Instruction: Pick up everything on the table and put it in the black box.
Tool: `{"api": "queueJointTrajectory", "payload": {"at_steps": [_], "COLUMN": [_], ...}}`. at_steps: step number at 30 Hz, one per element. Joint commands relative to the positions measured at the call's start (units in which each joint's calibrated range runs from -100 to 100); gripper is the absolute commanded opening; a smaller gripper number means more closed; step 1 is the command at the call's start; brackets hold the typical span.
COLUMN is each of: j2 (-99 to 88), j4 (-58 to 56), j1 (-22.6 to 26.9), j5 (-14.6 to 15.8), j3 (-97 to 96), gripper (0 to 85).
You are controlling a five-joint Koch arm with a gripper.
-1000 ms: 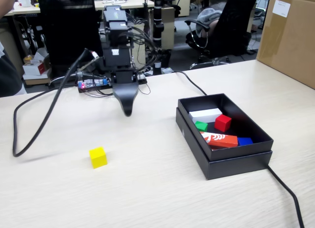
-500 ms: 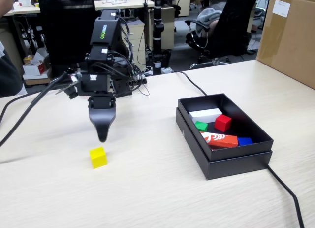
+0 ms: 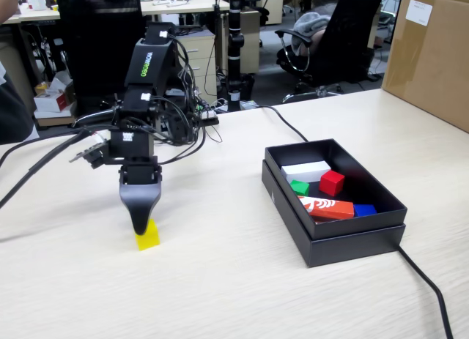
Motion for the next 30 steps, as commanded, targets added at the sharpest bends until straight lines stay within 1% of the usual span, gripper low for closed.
{"api": "queueJointTrajectory", "payload": {"at_steps": [1, 14, 15, 18, 20, 21, 22, 27, 29, 30], "j2": [0.25, 8.05, 8.05, 8.05, 8.05, 8.05, 8.05, 6.10, -0.78, -6.29], "j4": [2.18, 2.18, 2.18, 2.18, 2.18, 2.18, 2.18, -0.58, -4.99, -8.18], "j1": [-0.34, -0.34, -0.34, -0.34, -0.39, -0.39, -0.34, -0.24, 0.68, 2.05], "j5": [-0.34, -0.68, -0.93, -1.27, -1.47, -1.56, -1.71, -1.81, -0.68, 0.83], "j3": [5.03, 7.48, 7.48, 8.30, 8.84, 9.02, 8.93, 8.39, 8.57, 8.66], "gripper": [40.4, 39.6, 36.0, 15.7, 6.0, 2.5, 0.9, 0.9, 0.9, 0.9]}}
